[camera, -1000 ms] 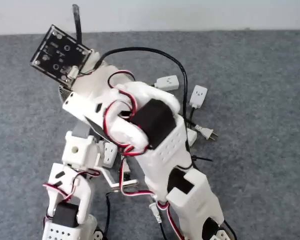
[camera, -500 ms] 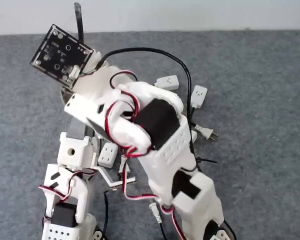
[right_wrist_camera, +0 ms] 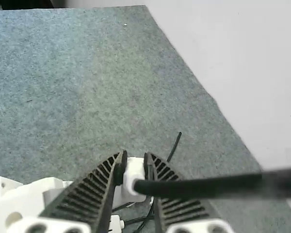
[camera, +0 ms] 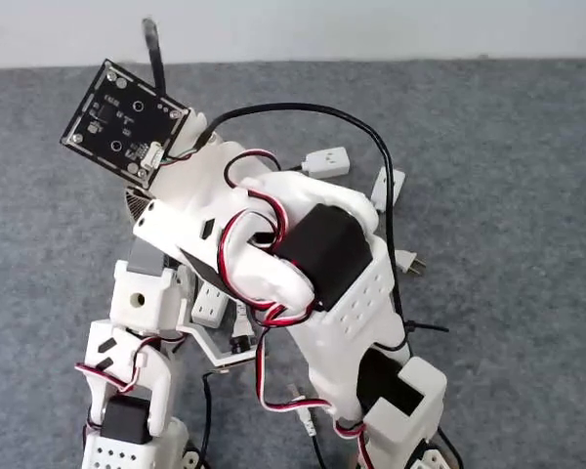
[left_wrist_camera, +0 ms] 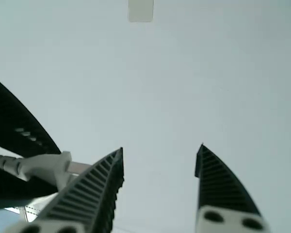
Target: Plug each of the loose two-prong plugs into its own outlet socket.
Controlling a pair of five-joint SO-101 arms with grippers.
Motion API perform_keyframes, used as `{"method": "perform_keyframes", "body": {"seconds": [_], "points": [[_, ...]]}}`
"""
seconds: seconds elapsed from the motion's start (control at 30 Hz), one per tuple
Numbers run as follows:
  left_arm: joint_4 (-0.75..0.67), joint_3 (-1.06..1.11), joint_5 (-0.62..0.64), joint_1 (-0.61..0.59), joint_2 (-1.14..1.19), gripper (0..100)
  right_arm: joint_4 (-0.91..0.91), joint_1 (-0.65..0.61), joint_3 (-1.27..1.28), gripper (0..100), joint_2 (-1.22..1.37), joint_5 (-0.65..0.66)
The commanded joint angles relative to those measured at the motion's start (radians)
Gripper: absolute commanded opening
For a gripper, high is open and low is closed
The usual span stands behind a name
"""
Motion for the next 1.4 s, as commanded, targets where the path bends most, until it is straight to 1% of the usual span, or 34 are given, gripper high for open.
{"method": "perform_keyframes", "body": {"seconds": [0.0, 0.23, 0.37, 0.6, 0.73, 0.87, 0.93, 1.0, 1.27, 1.37], "points": [[-0.032, -0.053, -0.025, -0.009, -0.017, 24, 0.038, -0.005, 0.000, 0.9, -0.041, -0.011], [-0.032, -0.051, -0.025, 0.021, -0.017, 24, 0.036, -0.004, -0.002, 0.9, -0.041, -0.011], [-0.032, -0.051, -0.026, 0.031, -0.017, 20, 0.022, -0.002, -0.017, 0.9, -0.036, -0.009], [-0.032, -0.051, -0.026, 0.023, -0.017, 19, -0.012, -0.004, -0.014, 0.9, -0.030, -0.012], [-0.032, -0.054, -0.026, 0.029, -0.017, 19, -0.061, -0.012, -0.014, 0.9, -0.013, -0.011], [-0.034, -0.018, -0.041, 0.005, -0.018, 19, -0.062, -0.019, -0.012, 0.9, 0.024, -0.008], [-0.048, -0.008, -0.051, -0.003, -0.018, 19, -0.065, -0.019, -0.014, 0.9, 0.045, 0.031], [-0.074, 0.008, -0.051, -0.005, -0.018, 19, -0.053, -0.019, -0.020, 0.9, 0.054, 0.055], [-0.089, 0.005, -0.048, -0.008, -0.018, 19, 0.044, -0.004, -0.014, 0.9, -0.004, 0.052], [-0.110, -0.001, -0.048, -0.011, -0.018, 19, 0.045, 0.007, 0.029, 0.9, -0.036, 0.014]]}}
